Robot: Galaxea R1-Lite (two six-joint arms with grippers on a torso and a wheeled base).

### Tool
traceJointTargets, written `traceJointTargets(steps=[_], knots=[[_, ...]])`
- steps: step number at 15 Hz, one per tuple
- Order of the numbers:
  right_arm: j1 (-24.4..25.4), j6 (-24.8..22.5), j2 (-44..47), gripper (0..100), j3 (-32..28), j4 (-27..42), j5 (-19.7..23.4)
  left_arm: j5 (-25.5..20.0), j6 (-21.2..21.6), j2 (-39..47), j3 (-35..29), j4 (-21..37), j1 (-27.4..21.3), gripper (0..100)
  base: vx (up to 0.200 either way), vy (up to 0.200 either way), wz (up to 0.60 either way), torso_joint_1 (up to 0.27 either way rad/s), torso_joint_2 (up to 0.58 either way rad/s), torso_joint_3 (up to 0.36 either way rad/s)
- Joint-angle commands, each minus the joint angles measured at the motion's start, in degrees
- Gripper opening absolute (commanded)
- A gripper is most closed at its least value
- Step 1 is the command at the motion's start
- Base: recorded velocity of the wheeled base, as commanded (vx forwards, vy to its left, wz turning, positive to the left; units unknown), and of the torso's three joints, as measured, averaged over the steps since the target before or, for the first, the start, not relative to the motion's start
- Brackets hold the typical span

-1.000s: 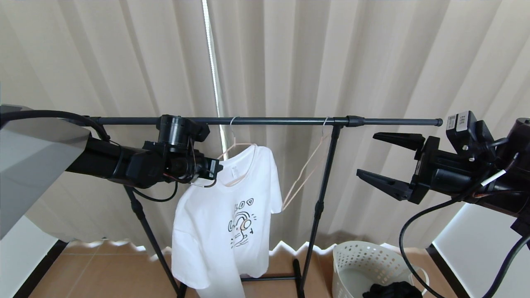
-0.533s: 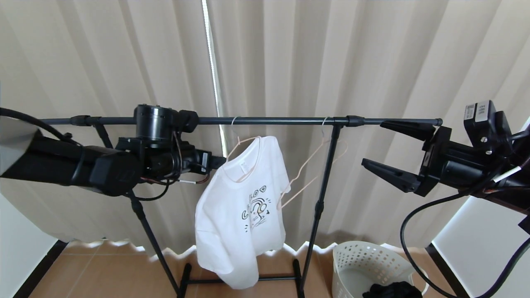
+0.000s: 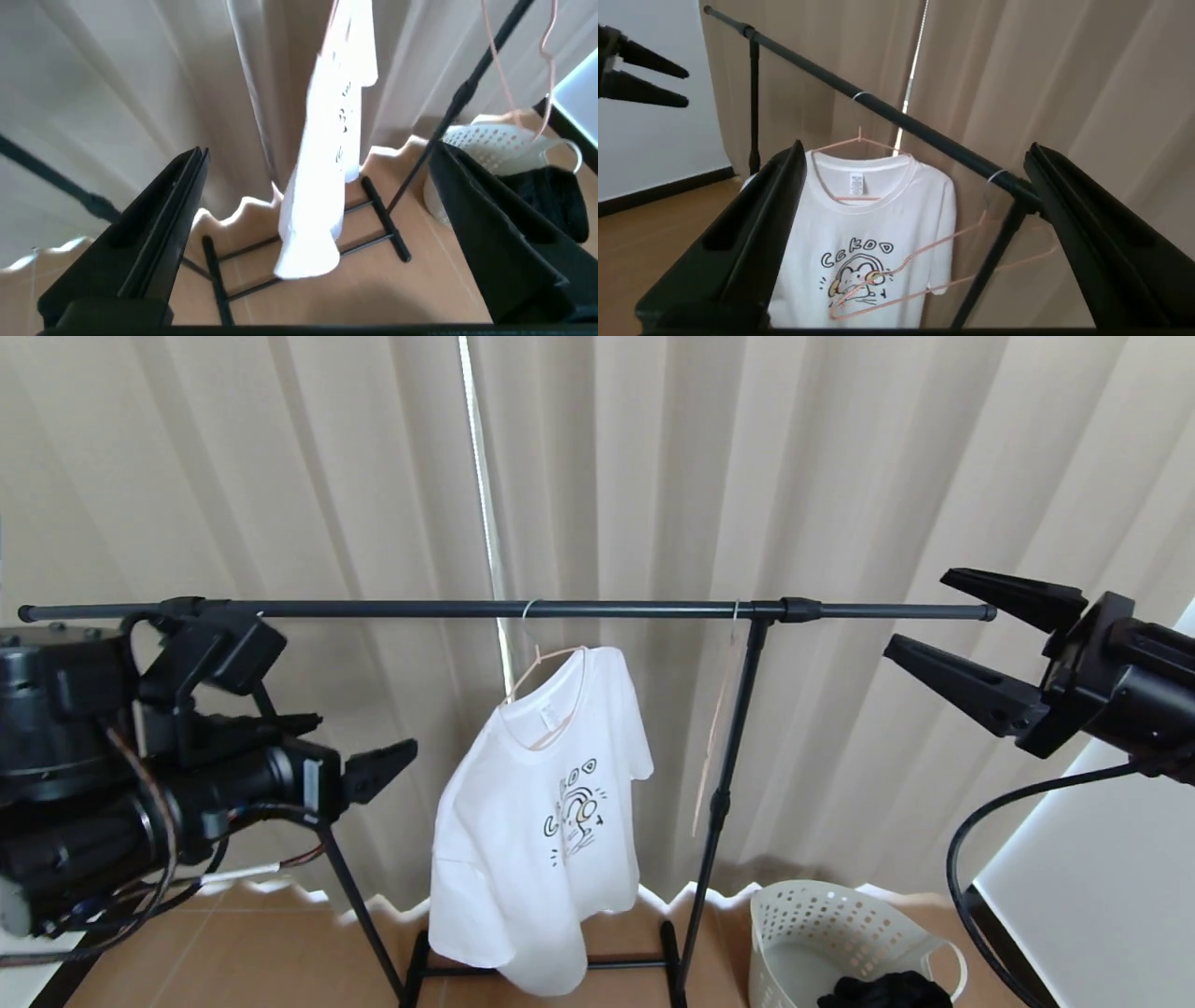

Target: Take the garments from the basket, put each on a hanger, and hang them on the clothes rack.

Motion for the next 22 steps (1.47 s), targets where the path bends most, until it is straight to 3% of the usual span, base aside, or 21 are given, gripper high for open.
traceJointTargets(steps=[1,3,5,6,7,8,9,10,13,16,18,19,22], knots=[[0.7,0.0,-5.4,100,4.0,1.3,-1.3,0.0,1.6,-12.4,9.7,-0.8,-0.1,100,0.0,0.0,0.0,0.0,0.0,0.0],[0.9,-0.4,-11.8,100,12.2,2.7,-3.1,0.0,3.3,-21.1,20.3,-0.8,-0.1,100,0.0,0.0,0.0,0.0,0.0,0.0],[2.1,-7.5,-16.9,100,25.4,3.2,-3.1,-0.3,4.8,-29.0,33.4,-0.8,-0.1,100,0.0,0.0,0.0,0.0,0.0,0.0],[3.0,-9.2,-18.7,100,30.1,3.3,-3.1,-0.3,4.8,-33.1,34.3,-0.1,-0.1,100,0.0,0.0,0.0,0.0,0.0,0.0],[4.0,-9.4,-20.2,100,31.8,3.4,-3.0,-1.2,3.8,-38.1,34.3,5.6,-0.1,100,0.0,0.0,0.0,0.0,0.0,0.0],[4.4,-9.2,-22.5,100,31.8,7.3,-3.1,-2.9,2.2,-43.6,34.3,13.8,0.0,100,0.0,0.0,0.0,0.0,0.0,0.0],[4.4,-9.1,-27.9,100,31.8,15.5,-3.6,-5.5,1.1,-51.2,34.3,22.5,-0.4,100,0.0,0.0,0.0,0.0,0.0,0.0],[4.4,-9.1,-32.2,100,31.8,21.2,-3.6,-6.7,-0.5,-54.1,34.3,24.7,-0.8,100,0.0,0.0,0.0,0.0,0.0,0.0],[4.6,-9.5,-48.2,100,31.8,42.1,-4.0,-5.7,-1.2,-54.4,34.3,24.1,2.7,100,0.0,0.0,0.0,0.0,0.0,0.0],[2.8,-8.5,-62.4,100,31.5,58.4,-12.6,-3.9,-1.3,-51.3,34.3,24.0,11.0,100,0.0,0.0,0.0,0.0,0.0,0.0],[-0.1,-8.2,-67.0,100,30.2,60.8,-16.4,-3.9,-1.4,-51.4,34.3,24.0,14.5,100,0.0,0.0,0.0,0.0,0.0,0.0],[-4.6,-8.4,-71.6,100,30.2,60.7,-17.6,-4.0,-1.5,-54.7,34.3,24.0,15.4,100,0.0,0.0,0.0,0.0,0.0,0.0],[-9.3,-9.0,-80.8,100,30.2,60.7,-17.8,-4.5,-1.5,-67.7,34.3,24.0,12.7,100,0.0,0.0,0.0,0.0,0.0,0.0]])
